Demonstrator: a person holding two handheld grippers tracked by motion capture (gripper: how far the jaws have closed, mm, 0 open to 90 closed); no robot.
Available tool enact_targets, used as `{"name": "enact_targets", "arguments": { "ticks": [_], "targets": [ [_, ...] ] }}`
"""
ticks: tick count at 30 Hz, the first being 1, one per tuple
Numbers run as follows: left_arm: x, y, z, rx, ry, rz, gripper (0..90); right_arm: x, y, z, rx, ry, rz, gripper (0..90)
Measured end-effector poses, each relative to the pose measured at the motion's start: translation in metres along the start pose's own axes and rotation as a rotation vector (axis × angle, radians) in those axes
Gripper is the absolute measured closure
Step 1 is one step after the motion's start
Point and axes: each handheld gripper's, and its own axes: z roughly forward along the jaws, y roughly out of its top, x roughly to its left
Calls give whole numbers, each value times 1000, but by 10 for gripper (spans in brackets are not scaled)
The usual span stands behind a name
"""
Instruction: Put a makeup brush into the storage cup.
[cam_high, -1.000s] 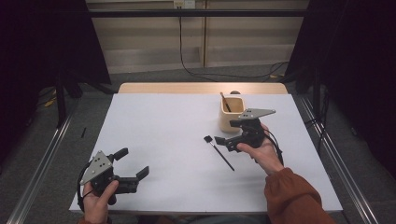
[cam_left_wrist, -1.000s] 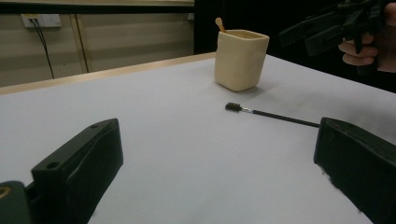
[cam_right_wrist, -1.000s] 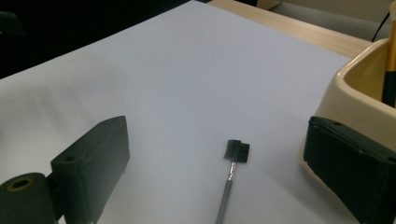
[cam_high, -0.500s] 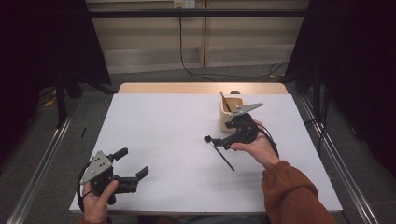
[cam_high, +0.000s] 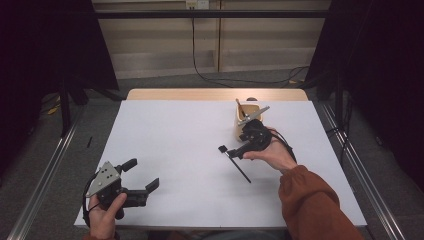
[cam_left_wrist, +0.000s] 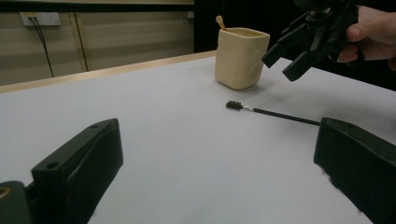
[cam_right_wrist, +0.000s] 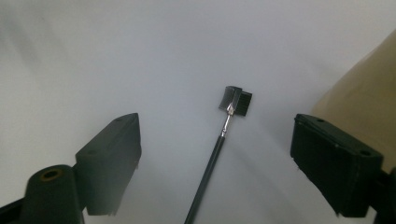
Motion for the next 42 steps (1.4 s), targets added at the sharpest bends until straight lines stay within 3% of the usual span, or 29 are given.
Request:
{"name": "enact_targets", "arguments": {
  "ticks": [13,16,18,24,37,42],
  "targets": [
    [0,0,0,1,-4,4,12,-2,12,14,161,11,-7,228],
    [-1,0,0,2,-7,2,13,-3,15,18,201,13,-11,262],
    [-1,0,0,2,-8,5,13,-3,16,20,237,16,-19,342],
    [-1,0,1,-1,-9,1,12,-6,18,28,313,21,-11,396],
    [-1,0,1,5,-16,4,13,-9,16,48,432,17,-22,578],
    [-1,-1,1,6,-19,4,13,-11,17,55,457,1,1,636]
  ]
}}
